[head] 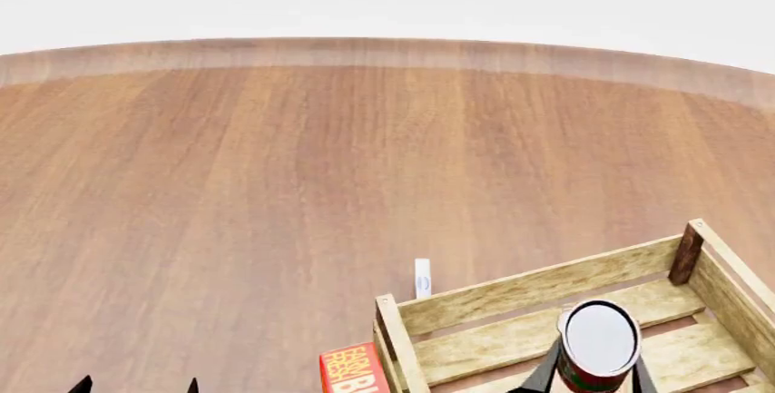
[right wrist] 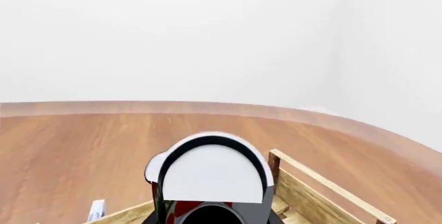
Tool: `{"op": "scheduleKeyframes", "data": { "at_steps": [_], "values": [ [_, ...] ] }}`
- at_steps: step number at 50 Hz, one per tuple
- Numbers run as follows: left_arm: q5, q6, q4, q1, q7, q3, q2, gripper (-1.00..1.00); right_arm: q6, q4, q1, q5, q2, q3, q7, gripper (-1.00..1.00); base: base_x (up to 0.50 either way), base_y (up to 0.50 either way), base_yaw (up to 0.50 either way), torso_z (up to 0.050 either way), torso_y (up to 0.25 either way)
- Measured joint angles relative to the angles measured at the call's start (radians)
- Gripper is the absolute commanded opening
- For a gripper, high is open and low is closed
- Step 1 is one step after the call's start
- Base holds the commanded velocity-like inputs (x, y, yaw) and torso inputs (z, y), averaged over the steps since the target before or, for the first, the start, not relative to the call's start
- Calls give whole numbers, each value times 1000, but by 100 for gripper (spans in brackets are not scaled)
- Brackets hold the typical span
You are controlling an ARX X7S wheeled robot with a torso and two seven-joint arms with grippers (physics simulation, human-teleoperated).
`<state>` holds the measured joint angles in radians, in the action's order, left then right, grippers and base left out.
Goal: Pick up the tomato sauce, and put it in the wooden tray.
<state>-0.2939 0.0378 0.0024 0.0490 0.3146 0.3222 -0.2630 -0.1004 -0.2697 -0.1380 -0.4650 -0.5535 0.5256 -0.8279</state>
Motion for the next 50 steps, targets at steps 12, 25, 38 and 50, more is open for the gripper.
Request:
{"op": "scheduleKeyframes", "data": {
  "at_steps": [12,25,38,50],
  "values": [
    [-3,-1,0,1,4,4,-3,100,-53,140,-116,-34,42,-1,47,-100,0,0,0,0,0],
    [-7,0,4,0,9,8,-7,100,-75,347,-256,-58,94,-9,121,-100,0,0,0,0,0],
    [-11,-2,2,2,11,12,-10,100,-32,576,-362,-47,146,-15,188,-100,0,0,0,0,0],
    [-14,-1,7,0,17,15,-13,100,32,774,-427,-41,184,-29,240,-100,0,0,0,0,0]
  ]
}}
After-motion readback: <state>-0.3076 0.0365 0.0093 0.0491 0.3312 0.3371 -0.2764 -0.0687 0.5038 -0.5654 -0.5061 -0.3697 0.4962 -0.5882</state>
